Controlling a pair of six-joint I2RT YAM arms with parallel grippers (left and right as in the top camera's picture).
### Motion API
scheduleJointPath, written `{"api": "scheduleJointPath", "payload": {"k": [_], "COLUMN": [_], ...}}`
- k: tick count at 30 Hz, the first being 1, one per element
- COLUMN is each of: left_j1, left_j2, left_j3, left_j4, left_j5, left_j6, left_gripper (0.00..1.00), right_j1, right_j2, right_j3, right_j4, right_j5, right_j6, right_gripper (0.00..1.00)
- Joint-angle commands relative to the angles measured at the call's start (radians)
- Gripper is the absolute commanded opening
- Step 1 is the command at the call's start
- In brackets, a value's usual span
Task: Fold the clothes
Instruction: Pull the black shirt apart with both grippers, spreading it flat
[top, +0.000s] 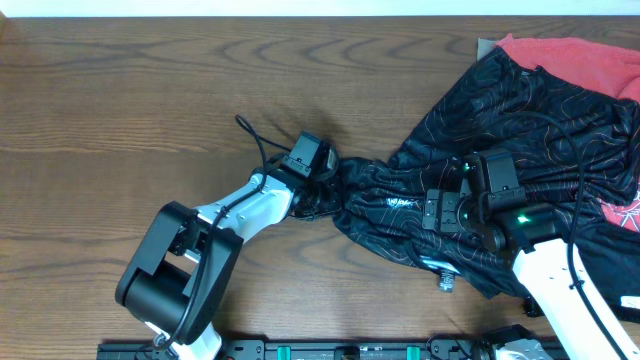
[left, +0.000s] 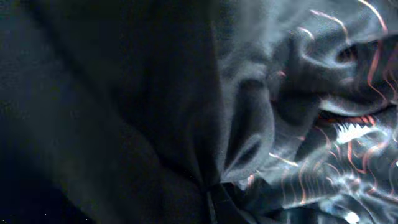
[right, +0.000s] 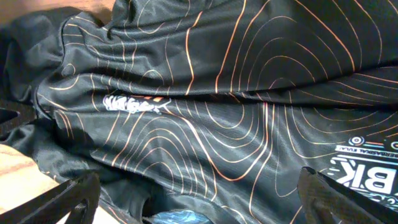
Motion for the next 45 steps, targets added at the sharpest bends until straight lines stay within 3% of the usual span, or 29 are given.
{"api": "scheduleJointPath", "payload": {"k": [1,7,15,18,19,20,23,30,38,41,43,45], "left_j1": [0.058,0.285,0.630,0.705,0.725,0.738,0.741,0.634,0.452,0.408,0.387,0.381], "left_j2": [-0.008,-0.057,-0.077,-0.078,-0.078,-0.078,-0.077,-0.077,-0.077,-0.077,-0.077,-0.077], "left_j3": [0.006,0.110,0.353,0.390,0.393,0.393,0.392,0.339,0.117,0.044,0.000,-0.039], "left_j4": [-0.042,-0.198,-0.266,-0.277,-0.291,-0.312,-0.439,-0.781,-0.733,-0.663,-0.591,-0.515], "left_j5": [-0.102,-0.236,-0.243,-0.203,-0.162,-0.119,-0.033,-0.033,-0.043,-0.043,-0.044,-0.056], "left_j6": [0.044,0.145,0.197,0.196,0.196,0.196,0.196,0.196,0.156,0.118,0.108,0.089], "left_gripper": [0.06,0.06,0.09,0.59,0.83,1.00,0.98,0.98,1.00,0.95,0.80,0.52], "right_j1": [-0.005,-0.005,-0.005,-0.005,-0.005,-0.005,-0.005,-0.005,-0.005,-0.005,-0.005,-0.005], "right_j2": [-0.008,-0.008,-0.008,-0.008,-0.008,-0.008,-0.008,-0.008,-0.008,-0.008,-0.008,-0.008], "right_j3": [0.010,0.010,0.010,0.010,0.010,0.010,0.010,0.010,0.010,0.010,0.010,0.010], "right_j4": [-0.004,-0.007,-0.008,-0.013,-0.015,-0.015,-0.016,-0.014,-0.014,-0.014,-0.014,-0.014], "right_j5": [0.011,0.011,0.010,0.010,0.010,0.010,0.010,0.047,0.056,0.056,0.056,0.056], "right_j6": [0.006,0.006,0.006,0.006,0.006,0.006,0.006,0.006,0.006,0.006,0.006,0.006], "right_gripper": [0.99,0.99,0.99,0.99,0.99,0.99,0.99,0.99,0.99,0.99,0.99,0.99]}}
